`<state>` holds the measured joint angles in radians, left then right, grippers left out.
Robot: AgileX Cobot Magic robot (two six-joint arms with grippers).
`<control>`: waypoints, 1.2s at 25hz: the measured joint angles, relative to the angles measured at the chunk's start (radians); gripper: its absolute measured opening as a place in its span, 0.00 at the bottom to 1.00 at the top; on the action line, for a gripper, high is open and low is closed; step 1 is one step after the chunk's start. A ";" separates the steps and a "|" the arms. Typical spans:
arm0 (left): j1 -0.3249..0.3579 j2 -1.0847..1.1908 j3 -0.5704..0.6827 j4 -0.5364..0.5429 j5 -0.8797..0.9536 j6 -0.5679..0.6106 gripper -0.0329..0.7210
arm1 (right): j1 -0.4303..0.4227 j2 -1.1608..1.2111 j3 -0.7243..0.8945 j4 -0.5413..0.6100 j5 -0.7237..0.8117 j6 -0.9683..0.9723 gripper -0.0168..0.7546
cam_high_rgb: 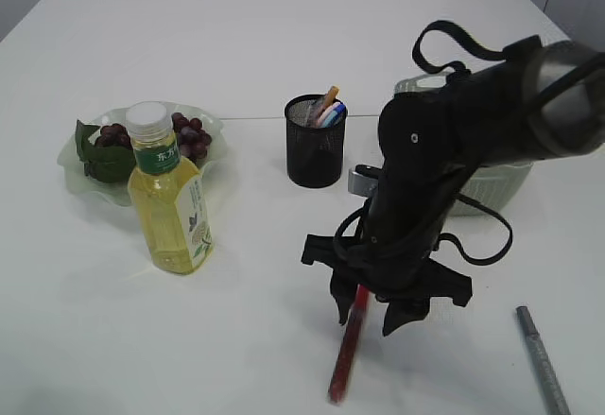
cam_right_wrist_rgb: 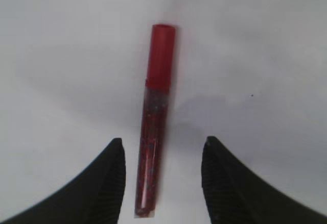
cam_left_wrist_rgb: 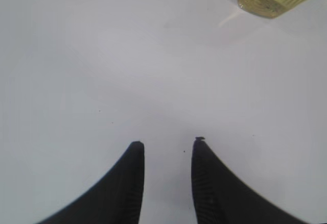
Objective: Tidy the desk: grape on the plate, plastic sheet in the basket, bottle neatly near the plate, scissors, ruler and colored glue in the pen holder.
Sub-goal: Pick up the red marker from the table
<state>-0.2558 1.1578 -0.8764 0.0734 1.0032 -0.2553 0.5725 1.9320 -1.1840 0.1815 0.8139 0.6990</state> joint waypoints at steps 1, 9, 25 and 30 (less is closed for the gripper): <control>0.000 0.000 0.000 0.000 0.000 0.000 0.36 | 0.000 0.006 0.000 0.000 -0.007 0.007 0.49; 0.000 0.000 0.000 -0.002 -0.004 0.000 0.36 | 0.000 0.041 -0.002 0.000 -0.065 0.042 0.48; 0.000 0.000 0.000 -0.002 -0.010 0.000 0.36 | 0.000 0.098 -0.009 0.000 -0.080 0.045 0.26; 0.000 0.000 0.000 -0.002 -0.011 0.000 0.36 | 0.000 0.098 -0.009 0.003 -0.083 -0.004 0.12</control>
<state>-0.2558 1.1578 -0.8764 0.0718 0.9917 -0.2553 0.5725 2.0296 -1.1933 0.1844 0.7305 0.6946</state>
